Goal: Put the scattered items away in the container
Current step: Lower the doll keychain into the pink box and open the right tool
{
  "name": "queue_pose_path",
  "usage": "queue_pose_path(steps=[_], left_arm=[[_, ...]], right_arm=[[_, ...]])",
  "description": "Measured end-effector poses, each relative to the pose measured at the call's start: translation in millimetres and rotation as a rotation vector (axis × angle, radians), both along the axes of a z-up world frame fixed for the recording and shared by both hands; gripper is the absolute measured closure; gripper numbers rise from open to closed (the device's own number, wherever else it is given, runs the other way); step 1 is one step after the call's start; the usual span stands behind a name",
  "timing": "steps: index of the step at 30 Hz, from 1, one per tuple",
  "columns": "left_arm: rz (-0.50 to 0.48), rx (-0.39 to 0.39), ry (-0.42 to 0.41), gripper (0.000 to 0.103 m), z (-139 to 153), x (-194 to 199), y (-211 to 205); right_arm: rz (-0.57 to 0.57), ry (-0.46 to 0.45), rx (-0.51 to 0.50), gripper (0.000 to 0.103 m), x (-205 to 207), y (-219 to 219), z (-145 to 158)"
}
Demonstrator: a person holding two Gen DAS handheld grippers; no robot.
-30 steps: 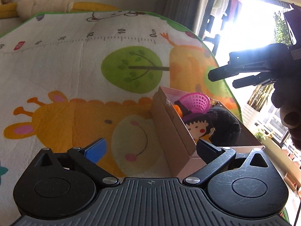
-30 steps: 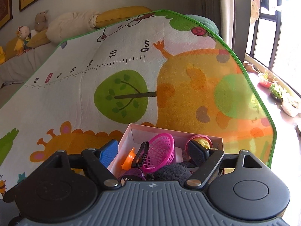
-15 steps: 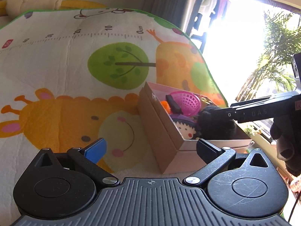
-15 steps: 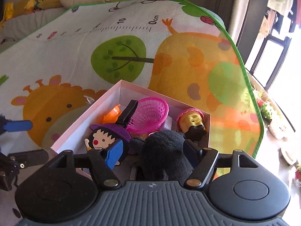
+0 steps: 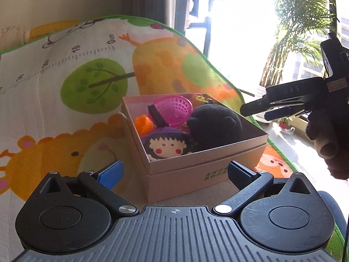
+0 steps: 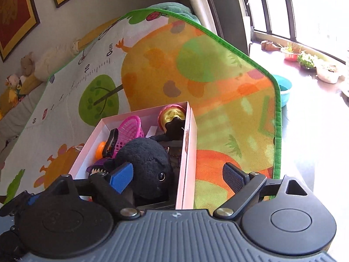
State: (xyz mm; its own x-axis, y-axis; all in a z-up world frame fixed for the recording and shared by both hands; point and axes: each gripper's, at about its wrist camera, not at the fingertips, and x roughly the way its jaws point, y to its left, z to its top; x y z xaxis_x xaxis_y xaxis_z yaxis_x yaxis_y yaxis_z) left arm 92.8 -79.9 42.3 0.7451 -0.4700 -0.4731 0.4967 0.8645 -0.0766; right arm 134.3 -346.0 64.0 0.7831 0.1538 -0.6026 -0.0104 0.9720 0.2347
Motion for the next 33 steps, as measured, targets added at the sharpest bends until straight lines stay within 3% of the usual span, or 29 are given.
queue_pose_path(steps=[5, 7, 10, 13, 16, 22, 25, 28, 30, 33], left_arm=[[-0.015, 0.034, -0.002, 0.000, 7, -3, -12], [-0.010, 0.050, 0.005, 0.000, 7, -2, -17], [-0.002, 0.065, 0.003, 0.000, 7, -2, -18], [0.010, 0.087, -0.001, 0.000, 5, -2, -18], [0.013, 0.081, 0.017, 0.000, 2, 3, -18], [0.013, 0.055, 0.036, 0.000, -3, 8, -19], [-0.011, 0.023, 0.049, 0.000, -4, 9, -18], [-0.038, -0.005, 0.070, 0.000, -5, 10, -15], [-0.023, 0.001, 0.066, 0.000, -4, 7, -10], [0.031, 0.006, 0.069, 0.000, -3, 6, 7]], right_arm=[[0.061, -0.010, 0.013, 0.017, 24, 10, -4], [0.071, 0.009, -0.030, 0.008, 32, 17, -9], [0.115, 0.037, -0.030, 0.007, 28, 19, -10], [0.163, 0.022, -0.128, 0.007, 11, 25, -12], [0.141, -0.009, -0.192, 0.007, -2, 24, -7], [0.101, 0.004, 0.056, 0.002, 10, 2, 8], [0.095, 0.055, 0.026, 0.002, 28, 15, -2], [0.137, 0.077, 0.063, 0.000, 33, 36, -8], [0.120, 0.073, 0.031, 0.000, 34, 52, -5], [0.173, 0.083, 0.071, 0.000, 40, 67, -4]])
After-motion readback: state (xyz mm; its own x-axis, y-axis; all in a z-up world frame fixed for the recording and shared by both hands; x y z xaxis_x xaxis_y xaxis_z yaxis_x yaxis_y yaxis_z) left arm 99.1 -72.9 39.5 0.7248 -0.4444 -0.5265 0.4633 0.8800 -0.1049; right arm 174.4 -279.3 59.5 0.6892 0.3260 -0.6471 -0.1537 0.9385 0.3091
